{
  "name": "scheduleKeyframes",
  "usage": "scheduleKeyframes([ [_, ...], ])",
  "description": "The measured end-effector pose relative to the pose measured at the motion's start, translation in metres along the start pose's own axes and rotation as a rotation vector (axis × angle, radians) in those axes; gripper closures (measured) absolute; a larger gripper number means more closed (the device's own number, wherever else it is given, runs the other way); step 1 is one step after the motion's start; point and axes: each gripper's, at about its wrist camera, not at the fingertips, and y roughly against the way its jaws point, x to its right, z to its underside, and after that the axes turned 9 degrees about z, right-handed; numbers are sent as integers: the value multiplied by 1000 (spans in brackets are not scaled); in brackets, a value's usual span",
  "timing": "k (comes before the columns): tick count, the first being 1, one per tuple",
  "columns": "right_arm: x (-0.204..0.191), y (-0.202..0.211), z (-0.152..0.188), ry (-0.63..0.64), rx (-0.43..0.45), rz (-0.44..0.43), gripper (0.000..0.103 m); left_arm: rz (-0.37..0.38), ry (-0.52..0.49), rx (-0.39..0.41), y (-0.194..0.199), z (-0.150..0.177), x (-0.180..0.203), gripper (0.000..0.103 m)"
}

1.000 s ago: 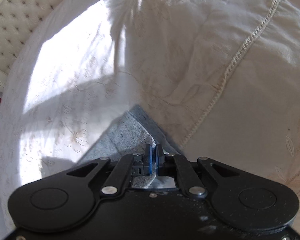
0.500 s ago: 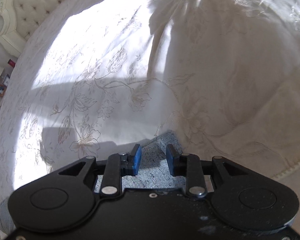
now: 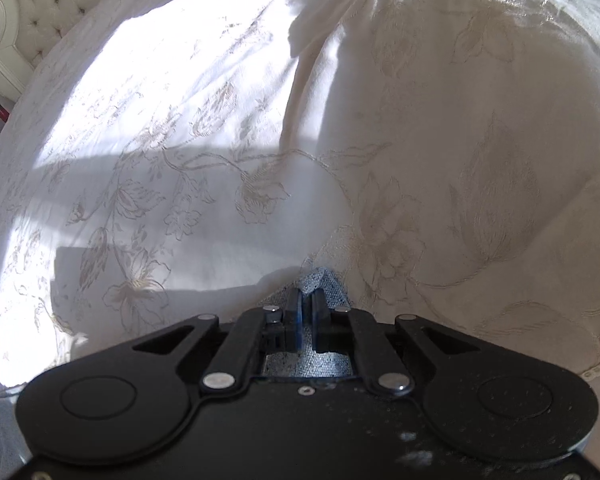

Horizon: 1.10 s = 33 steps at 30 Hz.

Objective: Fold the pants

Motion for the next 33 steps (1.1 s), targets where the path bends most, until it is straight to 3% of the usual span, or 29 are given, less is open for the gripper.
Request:
scheduleKeyframes([
  [4, 6, 9, 5, -50, 42, 25, 85, -28, 43, 25, 2, -18, -41, 80],
  [10, 10, 54, 13, -119, 149, 42, 84, -62, 113, 81, 4, -55, -118, 80],
  [15, -23, 94, 37, -109, 174, -13, 84, -59, 166, 116, -4, -97, -195, 80],
  [19, -75, 112, 72, -99, 168, -47, 84, -17, 191, 119, -20, -131, -251, 80],
  [21, -101, 117, 89, -102, 155, -66, 84, 19, 198, 94, -31, -145, -270, 64],
  [22, -112, 119, 98, -103, 149, -73, 84, 55, 195, 73, -39, -151, -280, 62],
  [27, -170, 127, 139, -77, 112, -100, 84, 197, 163, -33, -73, -171, -301, 62],
  [33, -218, 137, 175, -40, 77, -141, 84, 273, 132, -140, -102, -172, -304, 65],
])
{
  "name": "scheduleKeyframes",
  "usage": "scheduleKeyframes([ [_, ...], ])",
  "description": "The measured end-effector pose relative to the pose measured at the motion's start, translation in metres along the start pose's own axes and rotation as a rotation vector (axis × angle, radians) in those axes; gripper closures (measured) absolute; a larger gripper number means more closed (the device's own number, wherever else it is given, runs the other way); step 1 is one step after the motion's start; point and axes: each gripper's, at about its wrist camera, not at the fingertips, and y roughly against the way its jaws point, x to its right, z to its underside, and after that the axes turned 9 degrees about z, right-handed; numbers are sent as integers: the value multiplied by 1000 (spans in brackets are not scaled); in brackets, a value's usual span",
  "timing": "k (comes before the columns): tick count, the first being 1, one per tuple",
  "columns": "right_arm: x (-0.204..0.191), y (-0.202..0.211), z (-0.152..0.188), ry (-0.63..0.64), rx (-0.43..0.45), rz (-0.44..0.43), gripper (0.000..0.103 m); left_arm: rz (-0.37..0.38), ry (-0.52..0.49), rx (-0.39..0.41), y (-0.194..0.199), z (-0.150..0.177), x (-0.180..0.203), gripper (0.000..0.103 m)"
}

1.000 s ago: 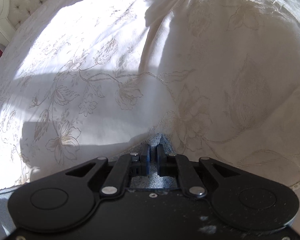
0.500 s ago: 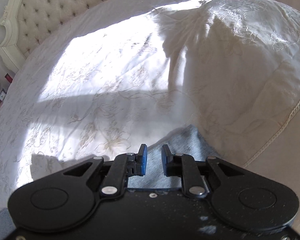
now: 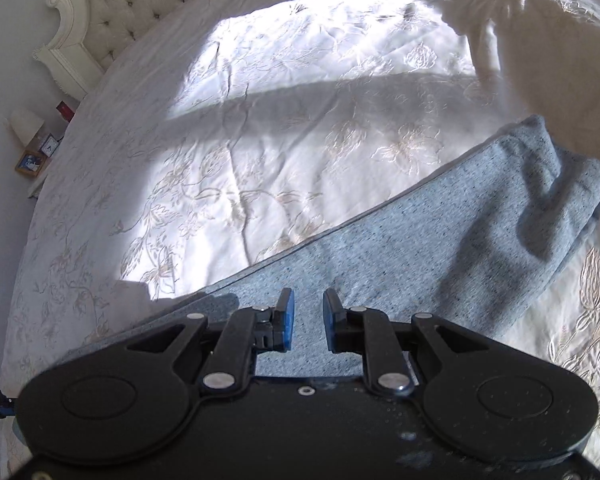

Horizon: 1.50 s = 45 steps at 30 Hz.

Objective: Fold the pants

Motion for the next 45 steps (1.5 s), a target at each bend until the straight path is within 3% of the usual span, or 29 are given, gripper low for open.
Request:
scheduleKeyframes([
  [2, -13, 4, 10, 11, -12, -9, 84, 5, -4, 12, 1, 2, 2, 71],
  [5, -26, 8, 23, 25, -33, -28, 84, 48, 4, 75, 14, 7, 6, 94],
  [8, -37, 11, 32, 38, -44, -39, 84, 119, 3, 146, 30, 7, 11, 93],
  [11, -43, 15, 40, 35, -51, -54, 84, 108, -47, 191, 39, 5, 15, 92],
  [13, -46, 16, 42, 30, -63, -63, 84, 69, -99, 167, 35, 1, 15, 89],
  [17, -55, 17, 49, 53, -70, -78, 84, 115, -58, 57, 21, -2, -4, 69],
  [20, -69, 22, 54, 100, -63, -86, 84, 103, -44, 17, 15, 3, -12, 67],
  [25, -132, 29, 64, 358, -18, -153, 83, 129, -49, 1, 8, 15, -13, 59],
  [31, -227, 7, 79, 625, -7, -321, 76, 225, 30, -10, 1, 13, -23, 56],
  [35, -275, -22, 83, 806, 36, -291, 73, 237, 10, -24, -6, 10, -17, 56],
  [41, -311, -68, 79, 992, 16, -246, 72, 226, -29, -41, -15, 9, -8, 58],
  [45, -322, -86, 76, 1062, -10, -248, 72, 236, -43, -2, -9, 13, -9, 77],
])
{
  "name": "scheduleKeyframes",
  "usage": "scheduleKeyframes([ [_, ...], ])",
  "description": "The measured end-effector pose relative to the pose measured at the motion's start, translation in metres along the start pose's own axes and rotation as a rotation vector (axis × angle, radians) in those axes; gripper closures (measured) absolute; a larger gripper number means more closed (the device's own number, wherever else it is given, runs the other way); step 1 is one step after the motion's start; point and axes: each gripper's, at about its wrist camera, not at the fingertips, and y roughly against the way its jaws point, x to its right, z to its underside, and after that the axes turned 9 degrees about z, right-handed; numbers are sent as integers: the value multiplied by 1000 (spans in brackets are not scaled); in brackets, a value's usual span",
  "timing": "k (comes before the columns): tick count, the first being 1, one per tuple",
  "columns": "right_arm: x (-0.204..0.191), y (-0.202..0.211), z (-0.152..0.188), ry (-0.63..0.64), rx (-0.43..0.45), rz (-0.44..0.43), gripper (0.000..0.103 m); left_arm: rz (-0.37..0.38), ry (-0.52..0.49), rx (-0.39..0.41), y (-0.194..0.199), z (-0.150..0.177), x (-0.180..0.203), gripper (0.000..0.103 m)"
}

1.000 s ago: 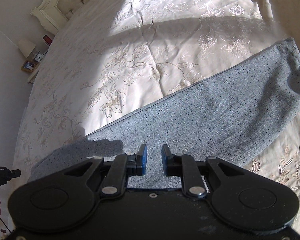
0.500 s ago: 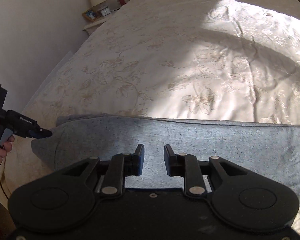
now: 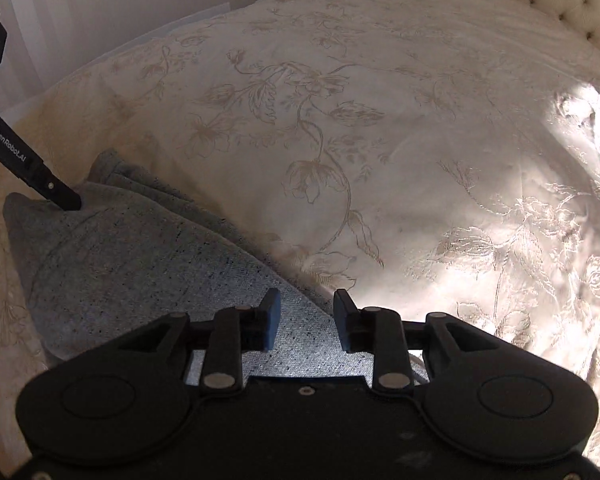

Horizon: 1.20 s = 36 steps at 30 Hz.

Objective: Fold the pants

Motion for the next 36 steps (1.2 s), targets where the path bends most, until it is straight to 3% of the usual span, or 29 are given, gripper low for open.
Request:
scheduleKeyframes([
  [3, 1, -12, -4, 43, -37, -52, 72, 4, -9, 37, 6, 5, 2, 83],
  [7, 0, -18, -2, 93, -47, -54, 74, -22, -49, 76, 13, 15, 12, 86],
  [9, 3, -14, 0, 67, -39, -62, 100, -43, -83, 110, 21, 21, 20, 89],
  [10, 5, -10, 0, 52, -30, -69, 101, -61, -107, 136, 26, 25, 26, 89],
  [14, 5, 18, 5, 49, 43, -55, 101, -117, -232, 240, 44, 38, 51, 91],
  [18, 11, 25, 0, -1, 80, -10, 101, -232, -365, 273, 26, 36, 70, 90],
  [25, -5, -35, -2, 34, -54, 59, 98, -411, -385, 170, -42, 14, 69, 80],
  [27, -6, -27, -1, 5, -34, 93, 95, -424, -360, 201, -33, 15, 70, 75],
  [29, 1, -4, 3, -64, 16, 104, 85, -408, -292, 245, -18, 15, 68, 74],
  [31, 11, 20, 12, -135, 52, 108, 83, -435, -250, 287, -4, 18, 69, 75],
  [33, 21, 43, 25, -216, 59, 101, 83, -453, -256, 314, 9, 27, 77, 75],
  [36, 37, 71, 54, -333, 45, 102, 83, -418, -331, 311, 21, 53, 101, 75],
])
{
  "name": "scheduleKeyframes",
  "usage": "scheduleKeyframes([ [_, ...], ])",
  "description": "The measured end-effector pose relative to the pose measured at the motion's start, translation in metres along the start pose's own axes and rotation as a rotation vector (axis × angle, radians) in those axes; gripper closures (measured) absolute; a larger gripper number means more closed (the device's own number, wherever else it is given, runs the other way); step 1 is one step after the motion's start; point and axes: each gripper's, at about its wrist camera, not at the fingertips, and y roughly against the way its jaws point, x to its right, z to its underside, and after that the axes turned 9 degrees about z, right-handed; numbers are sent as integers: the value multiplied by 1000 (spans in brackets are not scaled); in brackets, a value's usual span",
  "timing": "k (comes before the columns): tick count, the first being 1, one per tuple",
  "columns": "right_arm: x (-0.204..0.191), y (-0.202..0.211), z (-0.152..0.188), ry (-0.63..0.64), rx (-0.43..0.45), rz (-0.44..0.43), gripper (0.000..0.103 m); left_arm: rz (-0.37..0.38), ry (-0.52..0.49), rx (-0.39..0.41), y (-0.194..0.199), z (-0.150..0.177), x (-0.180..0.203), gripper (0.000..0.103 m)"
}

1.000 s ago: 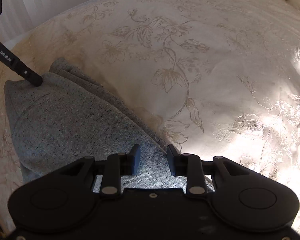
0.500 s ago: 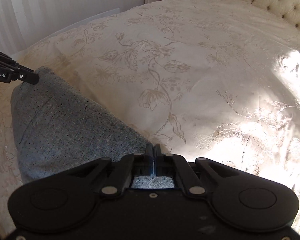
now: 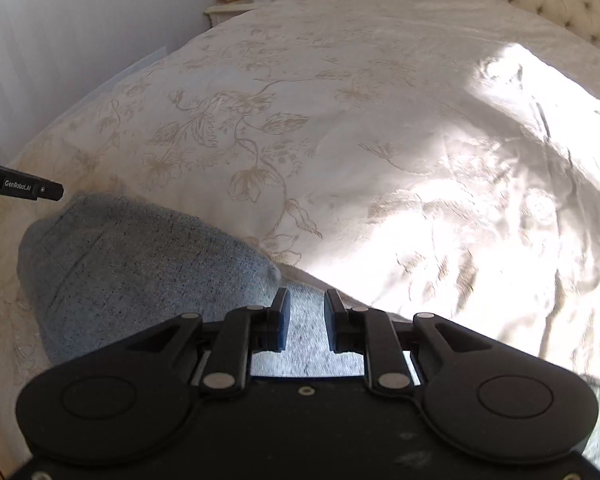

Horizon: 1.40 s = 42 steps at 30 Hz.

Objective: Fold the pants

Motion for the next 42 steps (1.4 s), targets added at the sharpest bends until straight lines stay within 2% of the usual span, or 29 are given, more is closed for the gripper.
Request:
scheduleKeyframes([
  [5, 22, 44, 52, -119, -40, 31, 82, 139, -169, -34, 35, 43, 66, 75],
  [11, 30, 70, 99, -154, -99, 6, 82, 268, -244, -114, 62, 101, 135, 74],
  [15, 32, 79, 118, -149, -116, -36, 82, 248, -291, -149, 66, 126, 168, 74],
  [20, 39, 92, 132, -148, -112, -81, 82, 136, -285, -185, 50, 138, 188, 74],
  [27, 51, 113, 139, -130, -90, -108, 82, 45, -258, -159, 41, 137, 201, 74],
  [28, 55, 114, 140, -135, -89, -113, 82, 31, -258, -163, 38, 138, 203, 74],
  [30, 59, 117, 143, -140, -89, -116, 82, -3, -253, -168, 30, 139, 203, 62],
  [32, 64, 116, 144, -148, -92, -119, 81, -33, -245, -184, 18, 139, 204, 62],
  [37, 66, 120, 146, -153, -96, -125, 80, -52, -222, -236, -7, 133, 208, 62],
  [39, 67, 118, 145, -157, -99, -127, 80, -49, -185, -245, -8, 129, 204, 83],
  [42, 65, 118, 144, -157, -97, -128, 80, -9, -35, -178, 19, 126, 179, 85],
])
